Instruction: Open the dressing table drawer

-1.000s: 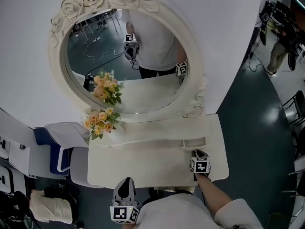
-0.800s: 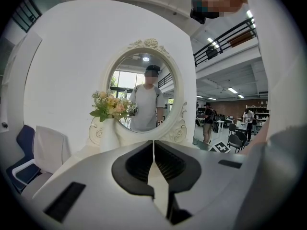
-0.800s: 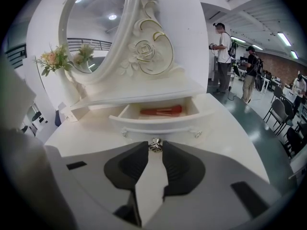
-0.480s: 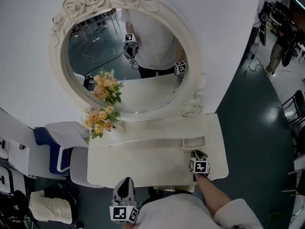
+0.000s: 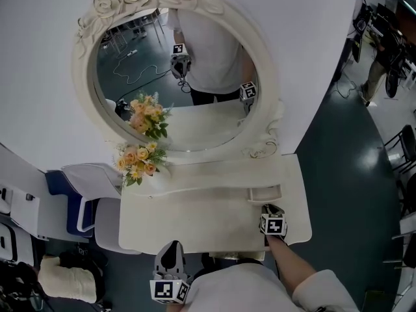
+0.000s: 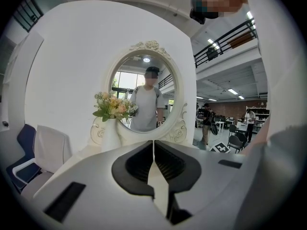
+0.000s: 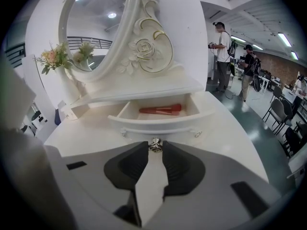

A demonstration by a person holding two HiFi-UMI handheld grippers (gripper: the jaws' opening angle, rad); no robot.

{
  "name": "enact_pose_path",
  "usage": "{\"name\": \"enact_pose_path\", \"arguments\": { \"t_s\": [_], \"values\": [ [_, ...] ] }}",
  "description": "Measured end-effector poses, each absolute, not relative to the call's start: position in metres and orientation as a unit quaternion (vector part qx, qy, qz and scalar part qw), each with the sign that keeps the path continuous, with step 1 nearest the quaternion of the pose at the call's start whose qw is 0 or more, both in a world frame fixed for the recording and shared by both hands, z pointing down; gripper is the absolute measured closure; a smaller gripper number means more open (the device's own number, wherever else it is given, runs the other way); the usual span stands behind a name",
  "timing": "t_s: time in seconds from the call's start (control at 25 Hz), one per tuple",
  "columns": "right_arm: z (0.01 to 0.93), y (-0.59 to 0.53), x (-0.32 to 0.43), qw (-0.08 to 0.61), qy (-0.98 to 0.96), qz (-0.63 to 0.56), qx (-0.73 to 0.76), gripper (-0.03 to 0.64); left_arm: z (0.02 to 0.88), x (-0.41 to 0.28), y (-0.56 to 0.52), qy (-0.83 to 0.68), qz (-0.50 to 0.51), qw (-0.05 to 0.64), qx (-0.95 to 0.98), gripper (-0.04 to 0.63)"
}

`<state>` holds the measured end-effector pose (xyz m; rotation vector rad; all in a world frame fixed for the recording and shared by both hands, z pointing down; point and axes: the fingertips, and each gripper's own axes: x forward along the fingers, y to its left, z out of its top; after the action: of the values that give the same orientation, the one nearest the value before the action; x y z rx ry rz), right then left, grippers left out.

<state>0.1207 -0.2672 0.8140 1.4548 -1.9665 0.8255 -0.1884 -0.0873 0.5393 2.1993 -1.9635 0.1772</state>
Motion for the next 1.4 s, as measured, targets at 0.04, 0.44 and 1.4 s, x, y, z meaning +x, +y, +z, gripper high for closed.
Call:
{"name": "enact_pose_path", "arguments": {
  "t_s": [0.04,0.44,1.4],
  "values": [
    [0.814,-0.267,0.121,0.278,-0.731,0.307,0.542,0.517,0.539,-0.189,-0.086,-0.662,0.060,0.094,0.741,0.570],
    [0.818,-0.266,0.120,0.283,-0.728,0.315,0.539,0.514,0.539,-0.192,-0.081,-0.663,0.060,0.091,0.741,0.569],
    [0.779,-0.250,0.124,0.255,-0.731,0.296,0.559,0.474,0.541,-0.189,-0.078,-0.639,0.054,0.092,0.762,0.571]
  ]
}}
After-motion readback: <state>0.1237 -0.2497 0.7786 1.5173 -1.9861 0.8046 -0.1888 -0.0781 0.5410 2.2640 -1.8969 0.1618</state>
